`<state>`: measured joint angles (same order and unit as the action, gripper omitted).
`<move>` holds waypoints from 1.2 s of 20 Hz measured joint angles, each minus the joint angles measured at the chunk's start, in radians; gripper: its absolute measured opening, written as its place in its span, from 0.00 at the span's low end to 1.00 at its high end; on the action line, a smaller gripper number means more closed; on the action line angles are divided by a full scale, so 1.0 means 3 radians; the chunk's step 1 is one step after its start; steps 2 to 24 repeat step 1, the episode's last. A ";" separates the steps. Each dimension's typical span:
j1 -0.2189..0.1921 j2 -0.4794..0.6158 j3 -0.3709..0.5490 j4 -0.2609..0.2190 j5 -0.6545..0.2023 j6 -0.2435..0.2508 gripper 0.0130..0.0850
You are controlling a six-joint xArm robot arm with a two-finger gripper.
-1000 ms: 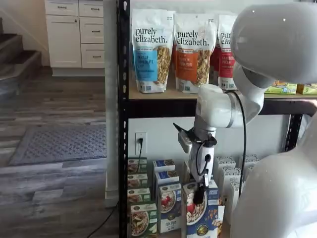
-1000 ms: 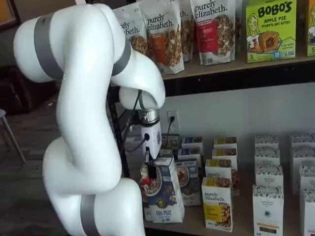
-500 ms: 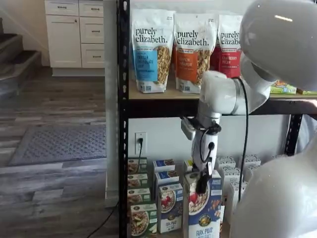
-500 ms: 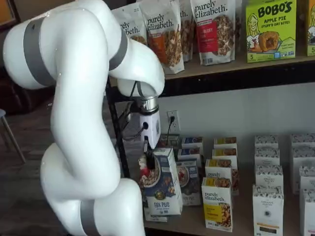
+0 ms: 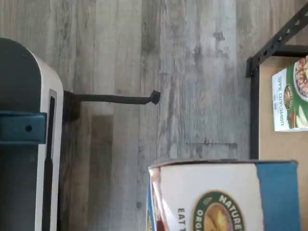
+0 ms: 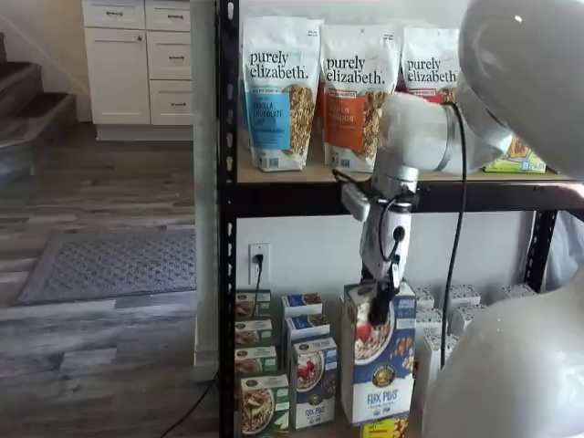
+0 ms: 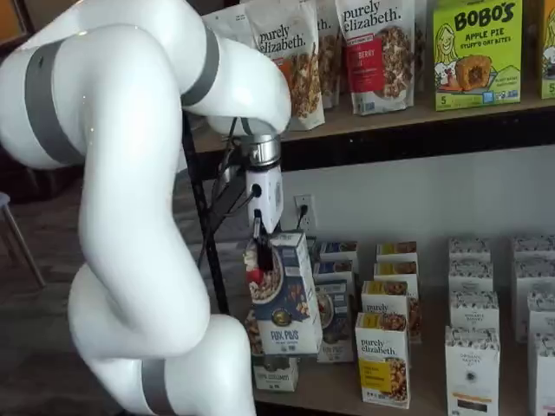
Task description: Pick up the blue and white box that is on the bottom shelf, the second box from the left
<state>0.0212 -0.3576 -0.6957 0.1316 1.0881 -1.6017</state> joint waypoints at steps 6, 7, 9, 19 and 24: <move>-0.0016 -0.0011 -0.0039 0.0004 0.0048 -0.0012 0.50; -0.0016 -0.0011 -0.0039 0.0004 0.0048 -0.0012 0.50; -0.0016 -0.0011 -0.0039 0.0004 0.0048 -0.0012 0.50; -0.0016 -0.0011 -0.0039 0.0004 0.0048 -0.0012 0.50; -0.0016 -0.0011 -0.0039 0.0004 0.0048 -0.0012 0.50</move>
